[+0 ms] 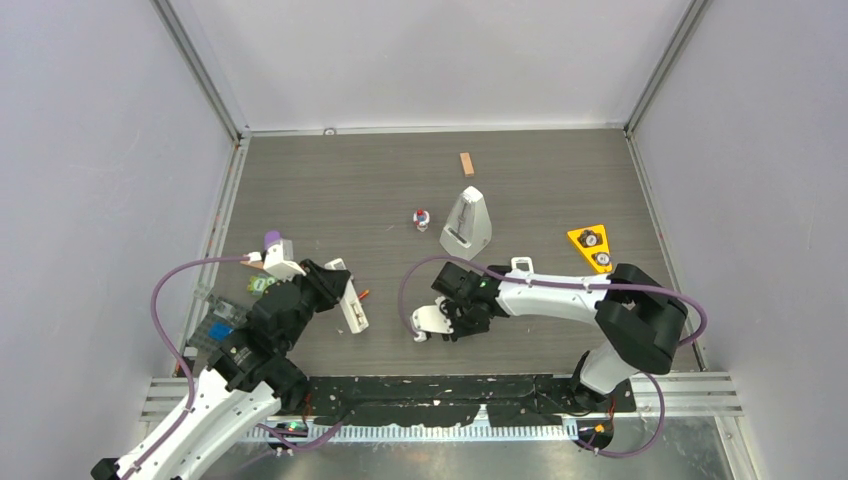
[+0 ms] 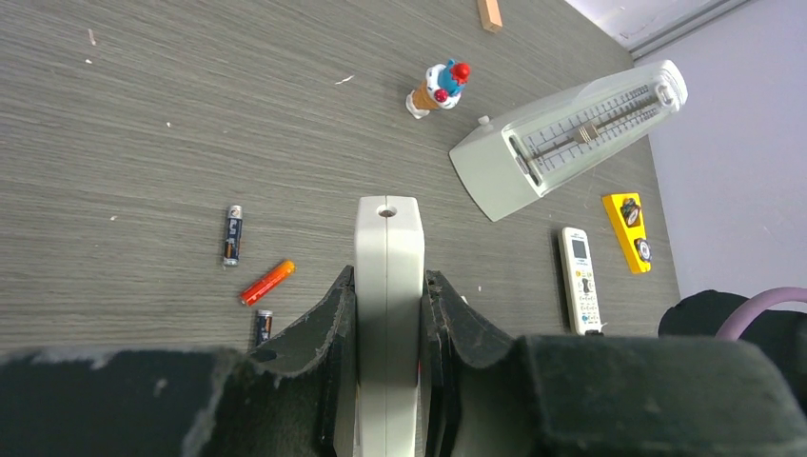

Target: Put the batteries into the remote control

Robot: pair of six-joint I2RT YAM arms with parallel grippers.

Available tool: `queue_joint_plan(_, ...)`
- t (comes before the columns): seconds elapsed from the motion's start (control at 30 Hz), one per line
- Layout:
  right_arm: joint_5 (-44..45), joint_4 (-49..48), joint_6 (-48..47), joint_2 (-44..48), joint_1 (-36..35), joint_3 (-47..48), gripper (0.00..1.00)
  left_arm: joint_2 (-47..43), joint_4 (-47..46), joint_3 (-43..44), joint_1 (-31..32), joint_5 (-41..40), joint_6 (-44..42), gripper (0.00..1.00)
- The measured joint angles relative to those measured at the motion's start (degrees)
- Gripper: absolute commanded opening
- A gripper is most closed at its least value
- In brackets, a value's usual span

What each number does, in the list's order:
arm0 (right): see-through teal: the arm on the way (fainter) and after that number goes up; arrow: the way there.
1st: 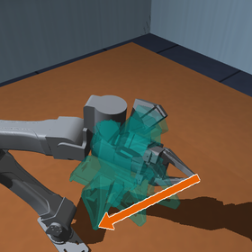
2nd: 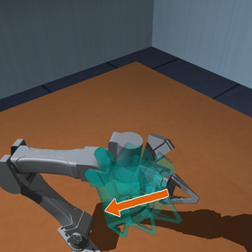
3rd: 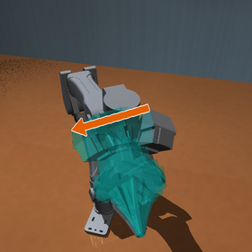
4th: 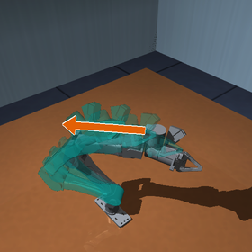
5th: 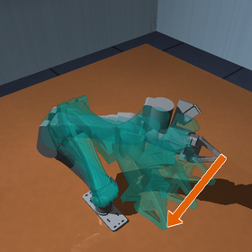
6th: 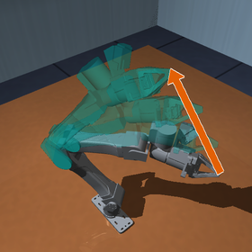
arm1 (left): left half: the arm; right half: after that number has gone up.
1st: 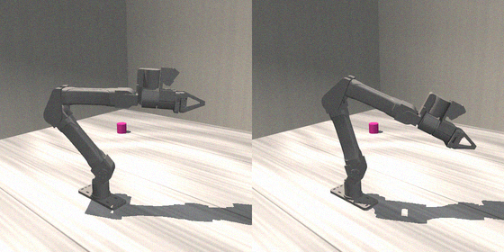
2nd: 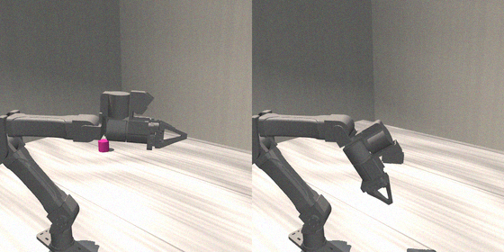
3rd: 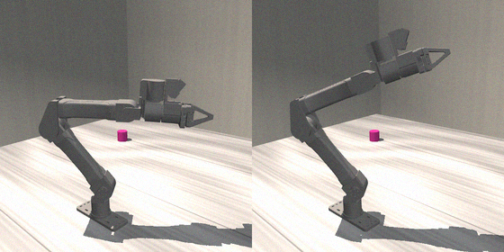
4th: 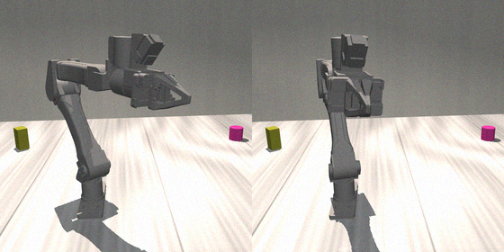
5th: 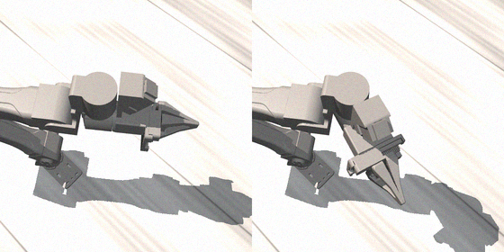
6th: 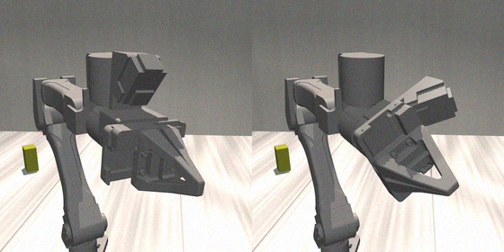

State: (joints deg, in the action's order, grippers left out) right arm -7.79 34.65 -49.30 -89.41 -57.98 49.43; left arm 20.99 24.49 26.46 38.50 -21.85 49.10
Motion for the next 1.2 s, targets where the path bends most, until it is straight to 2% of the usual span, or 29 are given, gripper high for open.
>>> queue_joint_plan(0.1,-0.04,-0.07,0.15,-0.35,0.00,0.37,0.38,-0.04,0.00,0.00,-0.13,0.02,0.00,0.00)
queue_joint_plan(0.27,-0.24,-0.92,0.52,-0.87,0.28,0.85,0.42,-0.39,0.00,-0.04,-0.39,0.31,0.00,0.00)
queue_joint_plan(0.33,-0.26,-1.03,0.61,-1.16,0.33,1.11,0.39,-0.52,0.00,-0.07,-0.50,0.39,0.00,0.00)
queue_joint_plan(0.4,-0.35,-1.11,0.76,-1.60,0.33,1.53,0.31,-0.55,0.00,-0.07,-0.68,0.42,0.00,0.00)
queue_joint_plan(0.5,-0.94,-1.14,1.14,-2.14,0.31,2.01,0.09,-0.55,0.00,-0.11,-0.83,0.44,0.00,0.00)
queue_joint_plan(0.57,-1.09,-1.07,1.31,-2.38,0.31,2.27,0.06,-0.52,-0.02,-0.15,-1.01,0.61,0.02,0.00)
queue_joint_plan(0.8,-3.41,-0.98,6.19,-1.88,0.42,2.73,0.05,-0.52,-1.29,-1.86,-1.14,2.12,0.28,0.00)
queue_joint_plan(0.97,-5.62,-5.27,17.49,9.42,0.35,0.90,0.05,-0.48,-5.77,-5.33,-1.14,5.62,1.62,0.00)
queue_joint_plan(1.1,-0.57,-11.76,34.71,22.64,-0.04,0.26,0.05,-0.50,-13.22,-9.18,-1.14,10.16,3.52,0.00)
queue_joint_plan(1.2,4.35,-15.82,48.37,27.87,-0.59,0.26,0.05,-0.50,-21.33,-13.05,-1.14,13.70,6.34,0.00)
